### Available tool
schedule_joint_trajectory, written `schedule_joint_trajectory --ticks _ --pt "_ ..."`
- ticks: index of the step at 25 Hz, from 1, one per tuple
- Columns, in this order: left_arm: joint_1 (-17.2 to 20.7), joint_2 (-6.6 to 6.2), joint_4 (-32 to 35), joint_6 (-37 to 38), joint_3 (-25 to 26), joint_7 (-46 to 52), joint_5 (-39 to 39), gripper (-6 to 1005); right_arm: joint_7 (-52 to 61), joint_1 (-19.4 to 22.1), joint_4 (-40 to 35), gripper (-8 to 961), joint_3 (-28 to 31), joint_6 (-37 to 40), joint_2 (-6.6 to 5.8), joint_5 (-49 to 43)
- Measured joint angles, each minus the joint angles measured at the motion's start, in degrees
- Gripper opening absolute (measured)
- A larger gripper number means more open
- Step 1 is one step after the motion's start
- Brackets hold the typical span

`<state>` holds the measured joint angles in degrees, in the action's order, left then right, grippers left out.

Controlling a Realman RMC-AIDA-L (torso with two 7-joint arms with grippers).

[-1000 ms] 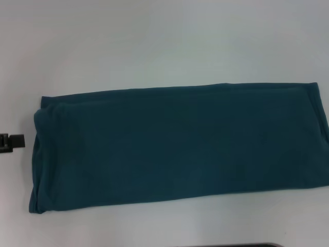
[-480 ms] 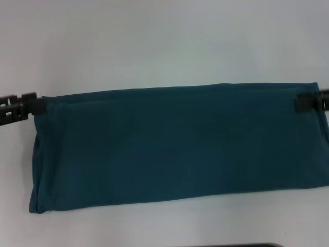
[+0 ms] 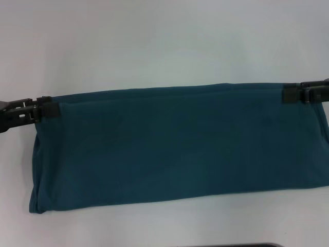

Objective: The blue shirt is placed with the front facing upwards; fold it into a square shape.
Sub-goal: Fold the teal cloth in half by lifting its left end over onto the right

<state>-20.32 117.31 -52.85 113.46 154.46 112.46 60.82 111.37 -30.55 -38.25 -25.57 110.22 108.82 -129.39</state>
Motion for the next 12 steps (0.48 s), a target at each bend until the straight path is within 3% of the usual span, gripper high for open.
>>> schedule_joint_trajectory --ticks 4,12 --pt "0.17 0.17 -1.05 -0.27 -0.74 2.33 -0.12 664 2.42 -0.11 -0.05 908 -3.87 -2.6 0.35 -0.34" --pt "-0.12 -1.91 -1.45 0.75 -0.57 17.84 -0.2 859 4.94 -1.32 -0.39 901 -4.09 -1.6 0.53 -0.21"
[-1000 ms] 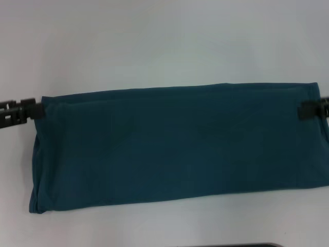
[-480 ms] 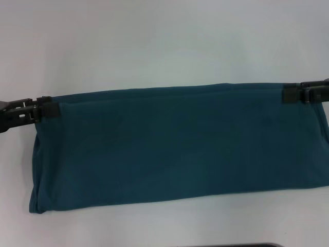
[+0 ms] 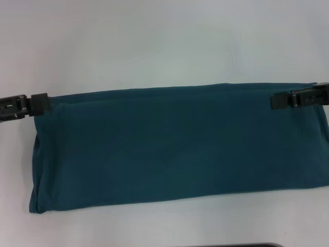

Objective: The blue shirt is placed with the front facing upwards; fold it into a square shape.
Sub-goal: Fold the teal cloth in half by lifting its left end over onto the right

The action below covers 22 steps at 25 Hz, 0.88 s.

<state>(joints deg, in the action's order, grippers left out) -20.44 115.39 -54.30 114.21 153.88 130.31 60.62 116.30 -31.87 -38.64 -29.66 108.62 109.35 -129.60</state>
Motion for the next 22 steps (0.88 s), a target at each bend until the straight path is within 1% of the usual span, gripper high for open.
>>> schedule_joint_trajectory --ticks 1,4,8,14,16,22 --pt "0.0 0.0 0.0 0.0 0.0 0.0 0.0 875 0.22 -0.09 0.0 900 0.01 -0.1 -0.05 0.0" --pt "-0.29 -0.64 2.11 -0.18 -0.18 1.27 0.0 921 0.42 -0.13 0.0 899 0.62 -0.46 -0.12 0.02" --pt "-0.72 -0.84 6.77 -1.82 -0.64 0.99 -0.37 920 0.3 0.44 0.0 898 3.92 -0.33 -0.22 0.05" --pt "-0.85 -1.64 12.88 -9.41 -0.7 0.51 -3.48 921 0.18 1.17 0.27 896 6.26 -0.2 -0.36 0.06" --pt "-1.18 -1.6 13.75 -12.78 -0.87 0.35 -6.01 920 0.34 1.31 0.22 896 6.1 -0.17 -0.25 0.06" --pt "-1.94 -1.35 13.84 -14.56 -1.42 0.78 -9.95 920 0.64 1.56 0.38 894 5.94 -0.15 -0.04 -0.09"
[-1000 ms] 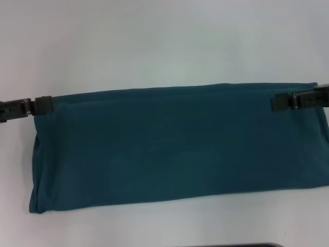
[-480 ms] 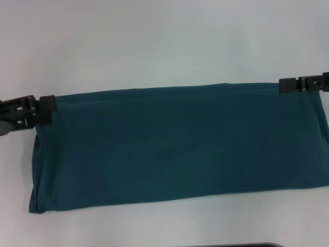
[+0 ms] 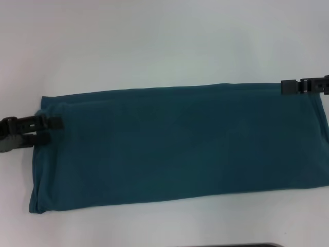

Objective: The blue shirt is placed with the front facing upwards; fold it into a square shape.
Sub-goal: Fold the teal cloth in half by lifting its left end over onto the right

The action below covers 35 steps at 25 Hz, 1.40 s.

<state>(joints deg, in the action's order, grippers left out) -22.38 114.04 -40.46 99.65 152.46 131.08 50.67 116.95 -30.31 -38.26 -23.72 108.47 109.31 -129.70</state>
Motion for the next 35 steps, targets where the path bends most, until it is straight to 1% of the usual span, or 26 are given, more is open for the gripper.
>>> schedule_joint_trajectory --ticks 8,14,20,22,26,30,35 --pt "0.02 -0.16 0.08 -2.82 -0.11 0.44 -2.96 919 0.12 0.34 0.2 894 -0.01 -0.01 0.12 -0.05" --pt "-0.79 0.19 0.17 -5.06 -0.27 0.69 -4.73 918 0.18 0.31 0.2 894 -0.01 -0.02 0.29 0.0" --pt "-1.46 0.35 0.19 -5.13 -0.61 0.82 -5.9 917 0.29 0.35 0.21 894 -0.01 -0.02 0.38 0.04" --pt "-1.48 0.32 -0.07 -4.42 -0.52 0.82 -5.98 917 0.3 0.35 0.21 894 -0.01 -0.01 0.38 0.07" --pt "-0.94 -0.26 -1.68 0.13 0.56 0.84 -5.27 917 0.44 0.34 0.2 894 0.08 0.04 0.31 0.1" --pt "0.12 -0.41 -4.18 4.38 2.99 0.84 -5.04 917 0.47 0.26 0.21 894 0.17 0.09 0.29 0.12" --pt "0.25 -0.38 -3.49 4.54 3.18 0.84 -5.65 917 0.48 0.13 0.09 894 0.39 -0.08 0.21 0.15"
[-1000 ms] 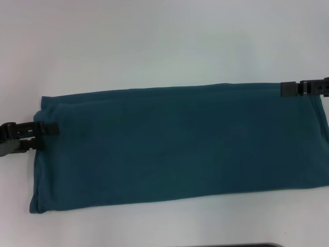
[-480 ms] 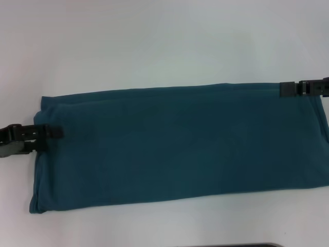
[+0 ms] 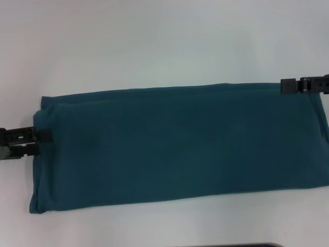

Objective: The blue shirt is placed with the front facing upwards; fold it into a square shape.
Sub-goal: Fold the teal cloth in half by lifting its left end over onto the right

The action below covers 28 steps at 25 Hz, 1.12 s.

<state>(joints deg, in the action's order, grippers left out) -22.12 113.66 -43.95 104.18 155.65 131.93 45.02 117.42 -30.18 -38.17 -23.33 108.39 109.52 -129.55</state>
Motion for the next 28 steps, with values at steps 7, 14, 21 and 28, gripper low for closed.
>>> schedule_joint_trajectory --ticks 7,14,21,28 --pt "-0.33 0.58 0.52 -0.91 -0.09 0.14 -1.48 917 0.38 -0.23 0.04 894 0.04 -0.12 -0.11 0.01" --pt "-0.58 1.0 0.54 -2.48 -0.18 1.38 -3.67 917 0.66 -0.1 -0.08 895 0.31 -0.2 -0.32 0.0" --pt "-1.08 1.14 0.32 -4.01 -2.57 3.23 -3.94 917 0.79 -0.1 -0.01 895 0.3 -0.25 -0.31 0.0" --pt "-0.78 0.67 -2.14 -1.49 -1.76 4.22 -3.18 917 0.79 0.22 0.1 895 0.31 -0.36 -0.39 0.0"
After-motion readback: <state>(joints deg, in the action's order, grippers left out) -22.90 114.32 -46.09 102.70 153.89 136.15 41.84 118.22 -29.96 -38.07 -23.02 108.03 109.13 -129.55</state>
